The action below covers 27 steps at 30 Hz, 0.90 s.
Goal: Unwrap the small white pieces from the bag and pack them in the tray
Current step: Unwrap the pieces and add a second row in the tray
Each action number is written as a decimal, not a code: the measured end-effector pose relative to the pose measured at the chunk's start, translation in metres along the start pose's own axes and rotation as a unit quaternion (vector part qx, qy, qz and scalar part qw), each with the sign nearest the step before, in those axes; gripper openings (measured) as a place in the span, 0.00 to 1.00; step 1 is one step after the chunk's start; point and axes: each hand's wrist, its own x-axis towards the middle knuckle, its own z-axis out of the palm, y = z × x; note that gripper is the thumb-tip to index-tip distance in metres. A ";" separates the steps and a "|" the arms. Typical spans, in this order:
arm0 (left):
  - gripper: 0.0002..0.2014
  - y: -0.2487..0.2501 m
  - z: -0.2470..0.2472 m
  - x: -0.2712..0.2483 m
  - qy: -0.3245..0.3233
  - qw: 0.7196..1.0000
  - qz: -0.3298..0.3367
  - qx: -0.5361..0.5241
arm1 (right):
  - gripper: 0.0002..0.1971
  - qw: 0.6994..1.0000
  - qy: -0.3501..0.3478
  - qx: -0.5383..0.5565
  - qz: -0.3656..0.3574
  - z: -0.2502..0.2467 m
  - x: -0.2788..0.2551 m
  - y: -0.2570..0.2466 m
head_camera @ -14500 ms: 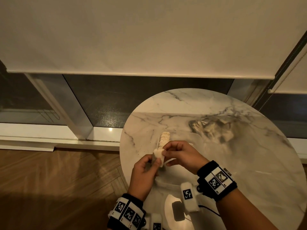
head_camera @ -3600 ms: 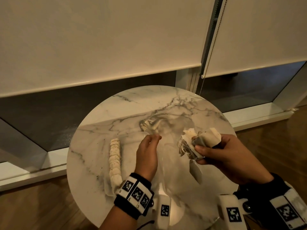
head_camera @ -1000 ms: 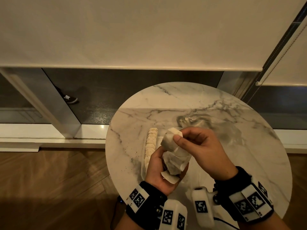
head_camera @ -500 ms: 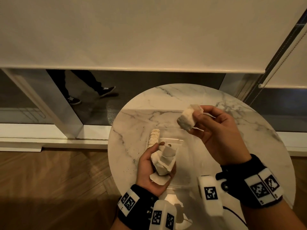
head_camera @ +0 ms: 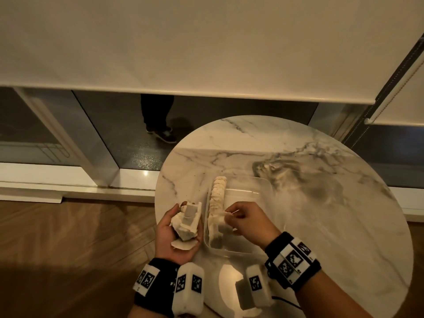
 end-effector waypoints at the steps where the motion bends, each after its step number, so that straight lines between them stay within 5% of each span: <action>1: 0.18 -0.002 0.002 -0.002 0.008 1.000 0.002 0.002 | 0.02 1.000 -0.009 -0.024 0.005 0.005 0.003 0.002; 3: 0.06 -0.006 0.003 -0.003 0.027 1.000 0.011 0.003 | 0.03 0.997 -0.039 -0.067 0.016 0.012 0.006 0.003; 7: 0.08 -0.016 0.005 -0.006 0.037 0.999 0.015 -0.004 | 0.04 0.985 -0.092 -0.141 0.040 0.022 0.012 -0.002; 13: 0.09 -0.016 0.003 -0.008 0.042 0.999 0.013 -0.003 | 0.10 0.955 -0.080 -0.284 0.043 0.027 0.019 0.000; 27: 0.12 -0.018 0.010 -0.014 0.053 0.998 0.021 0.010 | 0.12 0.960 -0.045 -0.271 0.061 0.033 0.017 0.005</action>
